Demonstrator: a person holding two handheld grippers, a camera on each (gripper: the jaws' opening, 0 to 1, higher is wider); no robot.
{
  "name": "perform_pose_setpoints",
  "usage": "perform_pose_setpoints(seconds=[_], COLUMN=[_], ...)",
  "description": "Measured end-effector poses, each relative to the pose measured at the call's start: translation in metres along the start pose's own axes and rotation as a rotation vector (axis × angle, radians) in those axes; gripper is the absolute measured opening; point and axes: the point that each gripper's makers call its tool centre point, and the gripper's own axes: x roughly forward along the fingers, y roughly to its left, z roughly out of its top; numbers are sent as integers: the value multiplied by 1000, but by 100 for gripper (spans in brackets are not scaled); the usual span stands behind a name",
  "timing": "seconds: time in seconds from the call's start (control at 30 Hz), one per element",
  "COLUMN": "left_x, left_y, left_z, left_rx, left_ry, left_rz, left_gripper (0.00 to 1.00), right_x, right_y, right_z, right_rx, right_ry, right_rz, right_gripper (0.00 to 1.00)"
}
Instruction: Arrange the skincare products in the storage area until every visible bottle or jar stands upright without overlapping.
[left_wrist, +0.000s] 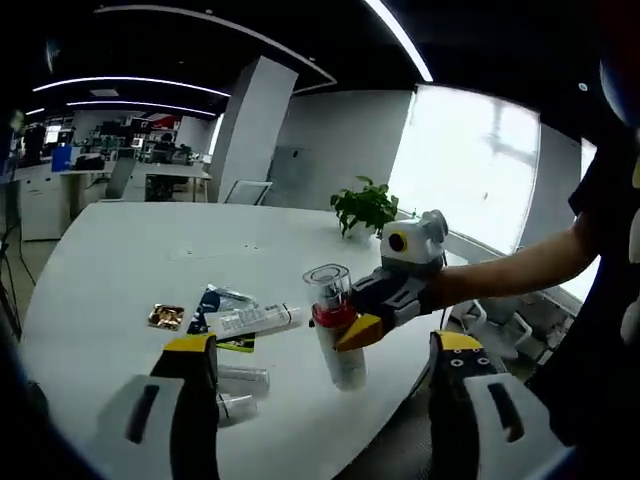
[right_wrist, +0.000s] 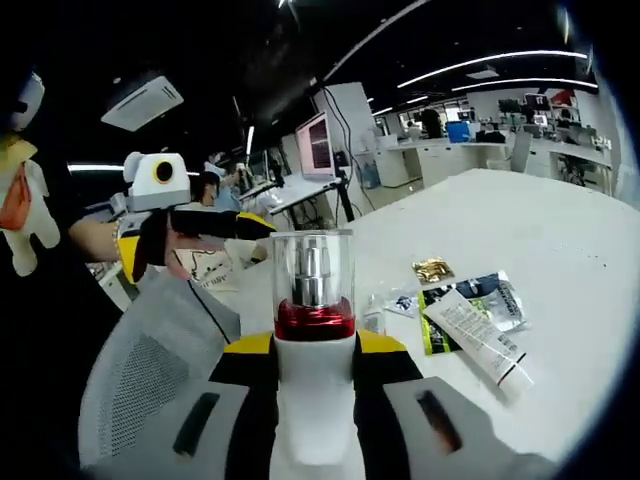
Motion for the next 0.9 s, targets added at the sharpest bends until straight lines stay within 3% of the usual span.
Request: perform_pose_setpoints(seconds=[0.2, 0.5, 0.67, 0.9], left_x=[17, 38, 47, 56], left_y=[-21, -53, -63, -76], left_z=[17, 22, 30, 24], left_rx=[-11, 16, 55, 78], left_ry=[-23, 12, -8, 26], left_rz=[-93, -267, -284, -321], left_gripper=[71, 52, 43, 36], right_x=[-5, -18, -29, -40], right_y=[34, 59, 63, 68], right_z=[21, 32, 31, 37], right_rx=[-32, -66, -71, -71], right_ry=[-51, -89, -99, -119], right_rz=[121, 203, 234, 274], right_gripper=[27, 27, 27, 27])
